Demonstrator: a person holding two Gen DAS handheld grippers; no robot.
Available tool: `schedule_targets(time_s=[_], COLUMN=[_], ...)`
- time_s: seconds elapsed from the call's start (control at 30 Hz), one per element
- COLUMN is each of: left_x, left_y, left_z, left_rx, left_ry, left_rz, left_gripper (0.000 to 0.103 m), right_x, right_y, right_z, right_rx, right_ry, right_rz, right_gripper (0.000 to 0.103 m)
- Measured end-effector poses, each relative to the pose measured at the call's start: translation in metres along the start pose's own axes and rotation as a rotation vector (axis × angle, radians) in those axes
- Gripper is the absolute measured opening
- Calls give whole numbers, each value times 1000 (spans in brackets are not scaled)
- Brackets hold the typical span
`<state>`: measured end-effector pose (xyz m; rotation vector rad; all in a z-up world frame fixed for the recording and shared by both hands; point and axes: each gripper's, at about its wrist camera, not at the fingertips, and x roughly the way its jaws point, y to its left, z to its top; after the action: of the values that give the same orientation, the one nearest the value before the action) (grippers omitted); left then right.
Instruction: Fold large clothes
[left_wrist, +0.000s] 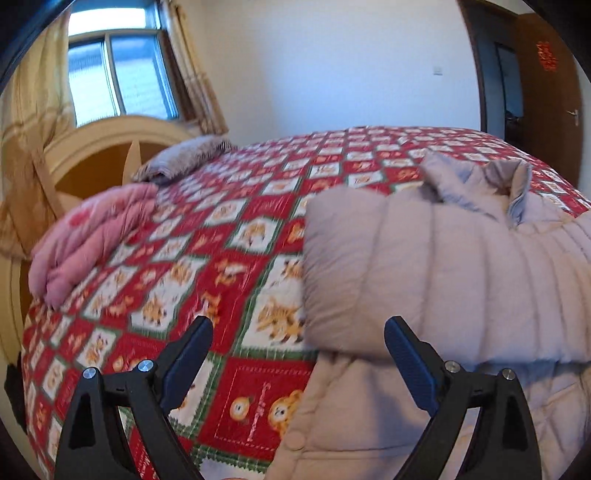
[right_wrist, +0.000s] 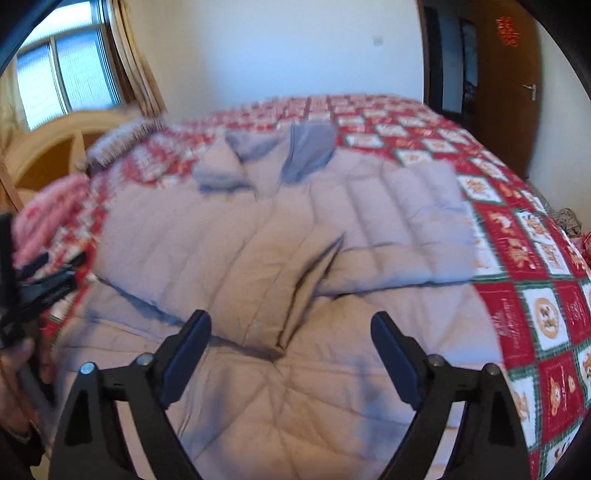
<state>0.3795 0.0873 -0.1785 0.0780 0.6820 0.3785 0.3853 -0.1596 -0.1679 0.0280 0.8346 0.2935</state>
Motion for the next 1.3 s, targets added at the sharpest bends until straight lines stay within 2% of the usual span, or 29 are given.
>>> schedule_targets(time_s=[0.07,0.1,0.17,0.23,0.33,0.53,0.6,0.63,0.67,0.73,0.8,0.83,0.87,0.9,1.0,1.1,1.2,1.23,1.3], left_x=[7,10,14,18,21,13,4,-4,-10,-20,-23,-22,-18,-14,17,56,96,104,114], left_y=[4,5,7,9,12,21,26,28,30,30,26,23,17,13,-11,-31,-50,-52,-48], left_z=[-5,-7,-8,-10,-12,-8,1,9,16,39,59,67,76,82,89,79,58,51,40], left_rx=[-16,-21,-29,-39,-55,-68,-72,-75,-76,-86,-105,-117,-135,-148,-157,-139,-101,-101,-147], left_ry=[24,34,45,56,73,85,70,48,28,-12,-27,-37,-54,-55,-18,59,164,180,200], left_rz=[-7,-10,-17,-22,-38,-83,-98,-112,-118,-142,-176,-182,-192,-200,-198,-165,-138,-139,-195], left_gripper=[94,94,94,94,94,94,94,94,94,94,94,94,94,94,94,94,94,94,95], right_x=[15,22,28,26,15,9,6,3,-2,-21,-39,-42,-45,-45,-30,-1,38,44,63], right_y=[2,1,-1,1,2,-17,-27,-30,-33,-37,-33,-31,-27,-21,-3,6,13,11,7], right_z=[-1,-3,-5,-8,-9,-9,-10,-10,-9,-5,4,8,13,20,37,46,48,45,36], right_rx=[6,16,25,12,-20,-23,7,22,43,76,91,94,103,110,99,103,89,85,79], right_ry=[40,66,88,80,63,66,64,61,58,-13,-98,-108,-121,-132,-138,-132,-67,-52,-12], right_rz=[-2,9,27,34,8,-49,-54,-55,-55,-89,-136,-128,-104,-86,-44,-36,-47,-49,-68], right_gripper=[79,68,35,20,14,15,24,33,53,71,71,68,58,55,55,55,55,55,54])
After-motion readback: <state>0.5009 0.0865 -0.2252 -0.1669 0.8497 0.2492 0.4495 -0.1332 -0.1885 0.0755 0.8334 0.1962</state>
